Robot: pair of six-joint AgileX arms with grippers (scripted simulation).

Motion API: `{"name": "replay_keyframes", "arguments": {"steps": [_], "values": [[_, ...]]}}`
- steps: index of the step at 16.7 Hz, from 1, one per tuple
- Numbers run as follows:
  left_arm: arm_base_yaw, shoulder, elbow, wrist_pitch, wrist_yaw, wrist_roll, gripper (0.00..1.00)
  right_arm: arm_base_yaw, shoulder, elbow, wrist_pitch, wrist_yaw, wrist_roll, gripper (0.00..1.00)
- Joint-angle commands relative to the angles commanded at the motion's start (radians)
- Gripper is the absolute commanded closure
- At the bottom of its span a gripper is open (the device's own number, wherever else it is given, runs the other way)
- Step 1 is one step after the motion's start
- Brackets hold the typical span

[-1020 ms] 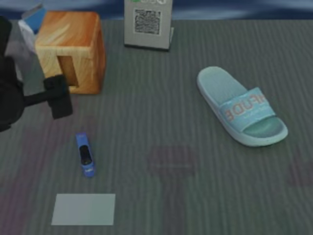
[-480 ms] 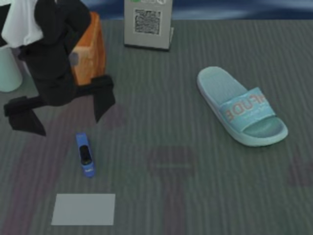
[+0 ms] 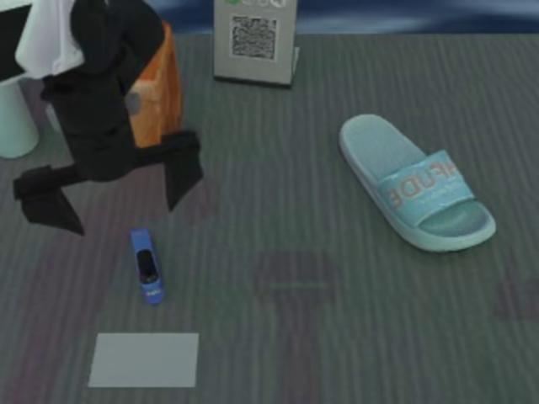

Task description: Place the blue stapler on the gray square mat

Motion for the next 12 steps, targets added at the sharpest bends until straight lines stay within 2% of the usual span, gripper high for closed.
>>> {"name": "replay_keyframes", "arguments": {"steps": [3, 9, 12], "values": [[-0.001, 0.025, -0.049, 0.069, 0.000, 0.003, 0.00, 0.000, 0.000, 0.000, 0.000, 0.000, 0.000, 0.00], [-0.001, 0.121, -0.207, 0.332, 0.001, 0.005, 0.00, 0.000, 0.000, 0.000, 0.000, 0.000, 0.000, 0.00], [-0.001, 0.136, -0.230, 0.365, 0.001, 0.004, 0.00, 0.000, 0.000, 0.000, 0.000, 0.000, 0.000, 0.00]]}}
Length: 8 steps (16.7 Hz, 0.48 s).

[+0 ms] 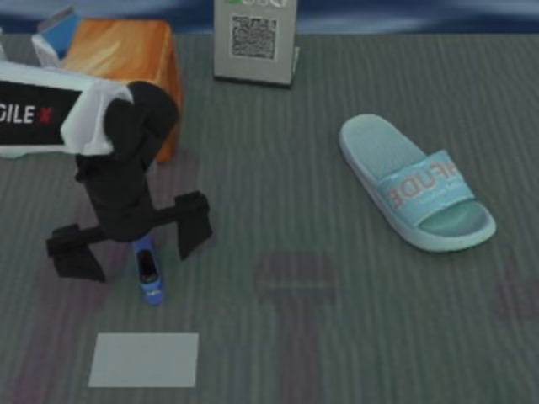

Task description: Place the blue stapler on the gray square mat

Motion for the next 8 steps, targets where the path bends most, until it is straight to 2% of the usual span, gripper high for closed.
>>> {"name": "replay_keyframes", "arguments": {"steps": [3, 8], "values": [[0.000, 0.000, 0.000, 0.000, 0.000, 0.000, 0.00, 0.000, 0.000, 0.000, 0.000, 0.000, 0.000, 0.00], [0.000, 0.000, 0.000, 0.000, 0.000, 0.000, 0.38, 0.000, 0.000, 0.000, 0.000, 0.000, 0.000, 0.00]]}}
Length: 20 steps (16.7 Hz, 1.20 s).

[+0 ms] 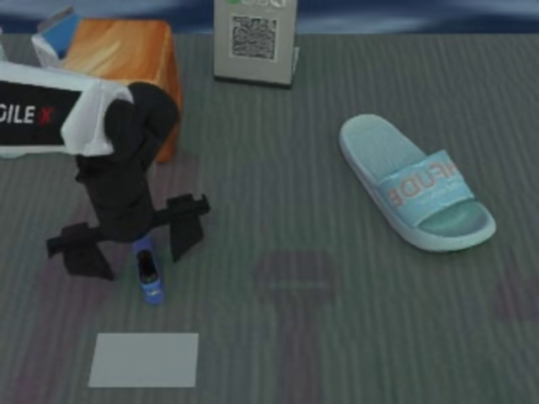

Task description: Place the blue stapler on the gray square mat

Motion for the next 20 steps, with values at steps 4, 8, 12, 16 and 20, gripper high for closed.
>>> {"name": "replay_keyframes", "arguments": {"steps": [4, 8, 12, 16, 20], "values": [[0.000, 0.000, 0.000, 0.000, 0.000, 0.000, 0.68, 0.000, 0.000, 0.000, 0.000, 0.000, 0.000, 0.00], [0.000, 0.000, 0.000, 0.000, 0.000, 0.000, 0.98, 0.000, 0.000, 0.000, 0.000, 0.000, 0.000, 0.00], [0.000, 0.000, 0.000, 0.000, 0.000, 0.000, 1.00, 0.000, 0.000, 0.000, 0.000, 0.000, 0.000, 0.00], [0.000, 0.000, 0.000, 0.000, 0.000, 0.000, 1.00, 0.000, 0.000, 0.000, 0.000, 0.000, 0.000, 0.00], [0.001, -0.015, 0.033, -0.041, 0.001, -0.002, 1.00, 0.000, 0.000, 0.000, 0.000, 0.000, 0.000, 0.00]]}}
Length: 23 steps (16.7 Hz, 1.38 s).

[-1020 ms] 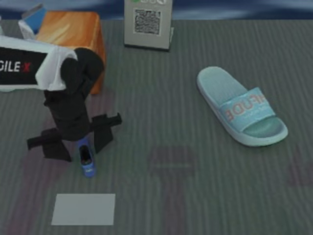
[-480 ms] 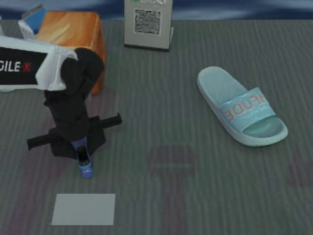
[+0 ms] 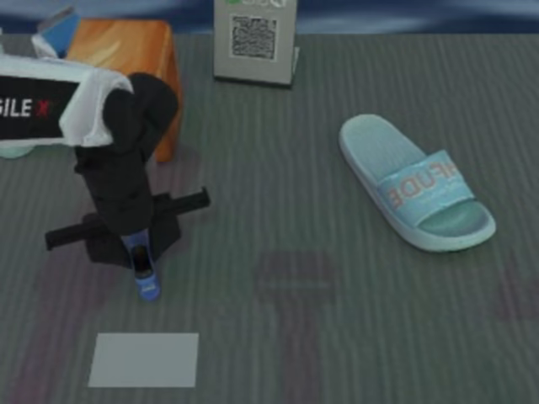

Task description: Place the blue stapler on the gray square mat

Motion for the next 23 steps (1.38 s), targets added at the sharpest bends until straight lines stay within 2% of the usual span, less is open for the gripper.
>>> {"name": "replay_keyframes", "arguments": {"steps": [7, 15, 19, 23], "values": [[0.014, -0.104, 0.181, -0.300, -0.001, -0.005, 1.00, 0.000, 0.000, 0.000, 0.000, 0.000, 0.000, 0.00], [0.004, -0.123, 0.195, -0.330, -0.001, -0.037, 1.00, 0.000, 0.000, 0.000, 0.000, 0.000, 0.000, 0.00], [-0.023, -0.159, 0.155, -0.339, 0.000, -0.231, 1.00, 0.000, 0.000, 0.000, 0.000, 0.000, 0.000, 0.00], [-0.058, -0.232, 0.070, -0.344, 0.002, -0.585, 1.00, 0.000, 0.000, 0.000, 0.000, 0.000, 0.000, 0.00]]}}
